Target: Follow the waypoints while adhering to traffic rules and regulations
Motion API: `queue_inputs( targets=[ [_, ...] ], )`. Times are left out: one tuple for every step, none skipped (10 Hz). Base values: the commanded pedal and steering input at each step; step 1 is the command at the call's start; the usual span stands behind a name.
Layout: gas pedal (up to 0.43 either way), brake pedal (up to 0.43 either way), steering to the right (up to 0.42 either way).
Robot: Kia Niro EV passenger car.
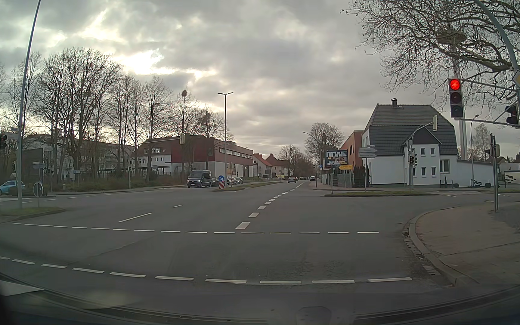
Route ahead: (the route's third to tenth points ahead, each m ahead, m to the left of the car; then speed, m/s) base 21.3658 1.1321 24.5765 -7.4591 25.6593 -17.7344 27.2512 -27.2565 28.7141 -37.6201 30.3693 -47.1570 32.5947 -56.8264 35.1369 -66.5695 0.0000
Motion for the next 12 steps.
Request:
queue_inputs(
  targets=[
    [0.000, 0.335, 0.010],
    [0.000, 0.335, 0.010],
    [0.000, 0.335, 0.010],
    [0.000, 0.335, 0.010],
    [0.000, 0.335, 0.010],
    [0.000, 0.335, 0.010],
    [0.000, 0.335, 0.010],
    [0.000, 0.335, 0.010],
    [0.000, 0.335, 0.010],
    [0.000, 0.335, 0.010],
    [0.000, 0.335, 0.010],
    [0.000, 0.335, 0.010]
  ],
)
